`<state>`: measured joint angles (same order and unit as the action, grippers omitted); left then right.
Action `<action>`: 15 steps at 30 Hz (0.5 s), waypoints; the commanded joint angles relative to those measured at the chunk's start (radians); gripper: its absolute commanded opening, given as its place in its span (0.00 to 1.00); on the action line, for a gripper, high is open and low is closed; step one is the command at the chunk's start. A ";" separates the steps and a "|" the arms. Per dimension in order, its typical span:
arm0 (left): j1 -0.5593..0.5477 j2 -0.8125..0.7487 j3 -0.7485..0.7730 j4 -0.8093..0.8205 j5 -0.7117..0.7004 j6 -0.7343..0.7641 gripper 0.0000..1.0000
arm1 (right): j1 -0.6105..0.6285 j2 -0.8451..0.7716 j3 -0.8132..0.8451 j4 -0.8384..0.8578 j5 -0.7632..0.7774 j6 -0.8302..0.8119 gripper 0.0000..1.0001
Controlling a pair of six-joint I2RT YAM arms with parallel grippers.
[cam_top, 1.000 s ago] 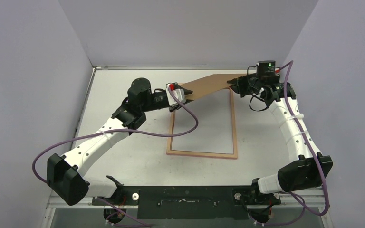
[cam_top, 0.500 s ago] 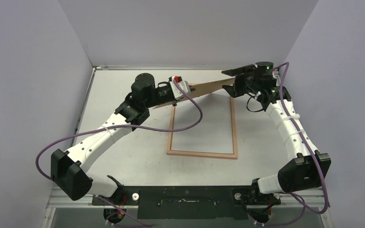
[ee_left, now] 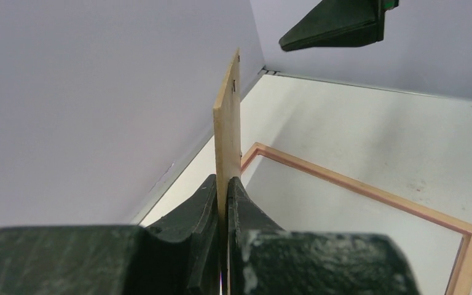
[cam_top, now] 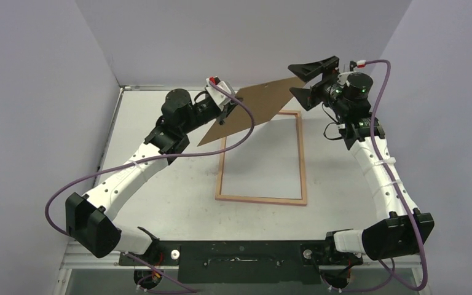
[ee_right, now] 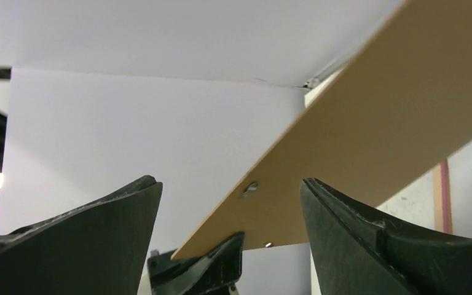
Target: Put the photo into the frame
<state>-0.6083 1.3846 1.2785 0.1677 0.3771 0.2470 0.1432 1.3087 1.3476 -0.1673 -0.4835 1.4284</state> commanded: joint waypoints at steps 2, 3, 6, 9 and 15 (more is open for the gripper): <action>0.066 -0.061 0.086 0.177 0.018 -0.101 0.00 | 0.000 -0.003 0.180 0.236 -0.169 -0.258 0.85; 0.077 -0.070 0.079 0.208 0.019 -0.129 0.00 | 0.004 -0.001 0.210 0.215 -0.177 -0.307 0.85; 0.097 -0.087 0.061 0.292 0.002 -0.190 0.00 | 0.016 -0.011 0.273 0.171 -0.161 -0.453 0.88; 0.117 -0.098 0.067 0.316 0.018 -0.230 0.00 | 0.019 -0.013 0.305 0.130 -0.158 -0.573 0.89; 0.135 -0.135 0.118 0.276 0.095 -0.264 0.00 | 0.024 -0.009 0.317 0.111 -0.244 -0.777 0.89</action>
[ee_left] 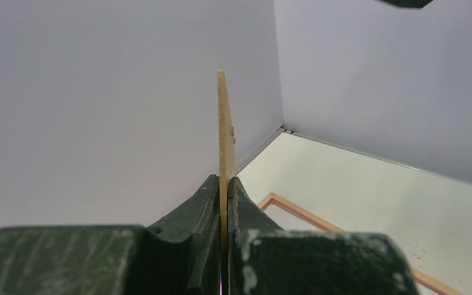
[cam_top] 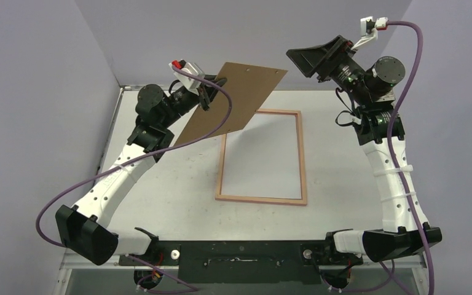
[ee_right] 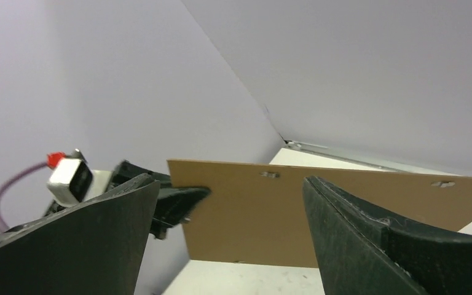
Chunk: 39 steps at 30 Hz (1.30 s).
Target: Put the photo into the frame
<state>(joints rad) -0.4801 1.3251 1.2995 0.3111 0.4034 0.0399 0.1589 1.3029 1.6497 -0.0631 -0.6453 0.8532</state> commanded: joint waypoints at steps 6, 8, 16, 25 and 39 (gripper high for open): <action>0.026 -0.114 0.154 -0.002 0.200 -0.095 0.00 | 0.025 0.027 -0.006 0.000 -0.242 -0.341 0.90; 0.037 -0.125 0.186 -0.081 0.291 -0.089 0.00 | 0.030 0.039 0.014 -0.047 -0.286 -0.406 0.92; 0.094 -0.146 0.227 -0.166 0.512 -0.146 0.00 | 0.073 0.053 0.067 -0.300 -0.404 -0.624 0.93; 0.191 -0.106 0.185 0.081 0.663 -0.385 0.00 | 0.107 -0.050 -0.115 -0.336 -0.505 -0.625 0.90; 0.216 -0.079 0.180 0.129 0.645 -0.418 0.00 | 0.122 -0.070 -0.124 -0.524 -0.537 -0.773 0.42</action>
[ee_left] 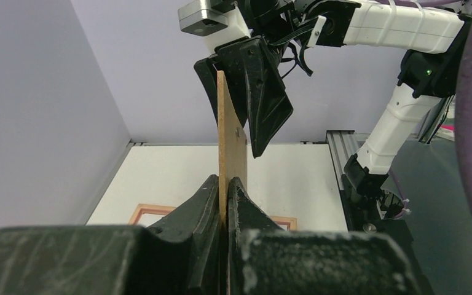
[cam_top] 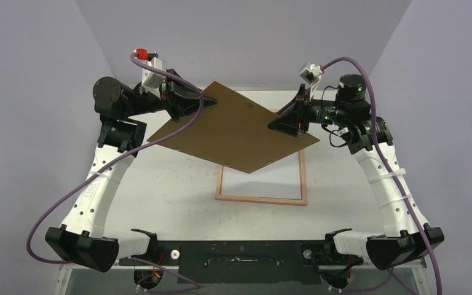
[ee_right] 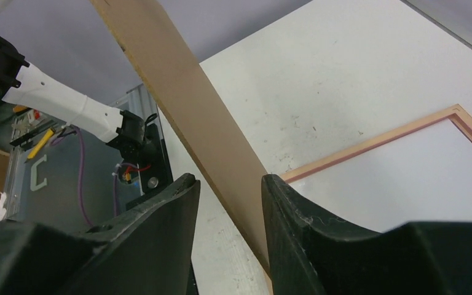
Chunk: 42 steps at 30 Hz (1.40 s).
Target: Put the photo into the frame
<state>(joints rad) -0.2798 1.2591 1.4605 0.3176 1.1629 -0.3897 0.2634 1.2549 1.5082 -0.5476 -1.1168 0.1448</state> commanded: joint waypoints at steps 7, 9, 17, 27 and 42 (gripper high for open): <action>0.018 0.011 0.034 0.184 -0.085 -0.070 0.00 | 0.038 0.008 0.046 -0.067 -0.126 -0.108 0.32; 0.017 0.018 0.043 0.194 -0.069 -0.088 0.00 | 0.052 0.015 0.050 -0.065 -0.131 -0.111 0.28; 0.024 0.014 0.024 0.183 -0.099 -0.087 0.16 | 0.063 0.012 0.063 -0.061 -0.112 -0.117 0.00; 0.086 -0.098 -0.153 -0.090 -0.549 0.045 0.97 | 0.048 0.000 0.019 0.113 0.095 0.056 0.00; 0.175 -0.097 -0.193 -0.409 -0.783 0.114 0.97 | -0.038 0.090 -0.130 0.409 0.525 0.618 0.00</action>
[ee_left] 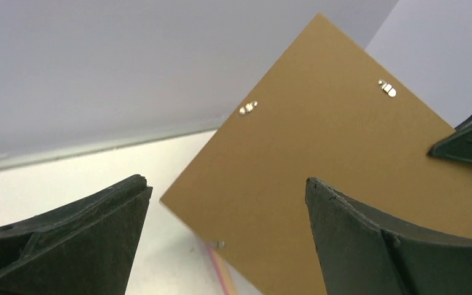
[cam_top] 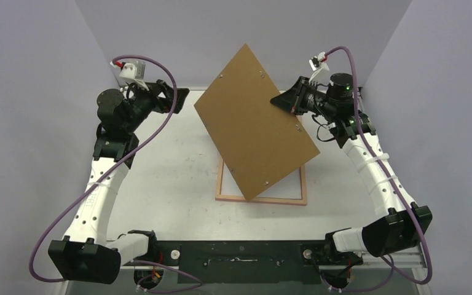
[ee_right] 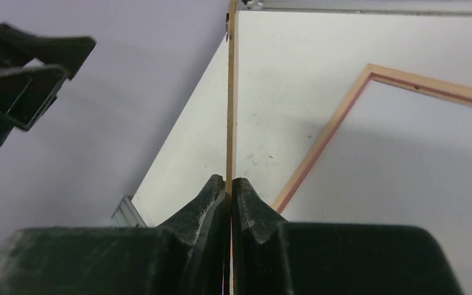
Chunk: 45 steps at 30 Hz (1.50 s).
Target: Put the photo into the frame
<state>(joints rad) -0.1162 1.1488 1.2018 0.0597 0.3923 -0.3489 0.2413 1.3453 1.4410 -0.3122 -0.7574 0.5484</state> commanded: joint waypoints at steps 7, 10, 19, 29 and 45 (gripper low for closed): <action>0.014 0.050 -0.045 -0.201 -0.108 0.013 0.97 | -0.071 0.003 -0.249 0.304 0.333 0.380 0.00; 0.015 0.169 0.022 -0.362 -0.064 -0.028 0.95 | -0.099 -0.011 -0.316 0.387 0.349 0.401 0.00; 0.003 0.371 -0.089 -0.186 0.110 -0.208 0.83 | -0.130 -0.042 -0.442 0.460 0.360 0.407 0.00; -0.068 0.680 0.039 -0.216 0.243 -0.265 0.56 | -0.137 -0.037 -0.547 0.591 0.346 0.443 0.00; -0.111 0.884 0.088 -0.104 0.227 -0.326 0.41 | -0.142 -0.096 -0.615 0.624 0.289 0.441 0.00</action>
<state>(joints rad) -0.2161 2.0048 1.2324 -0.1146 0.5861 -0.6689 0.1051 1.3113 0.8162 0.1707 -0.4240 0.9611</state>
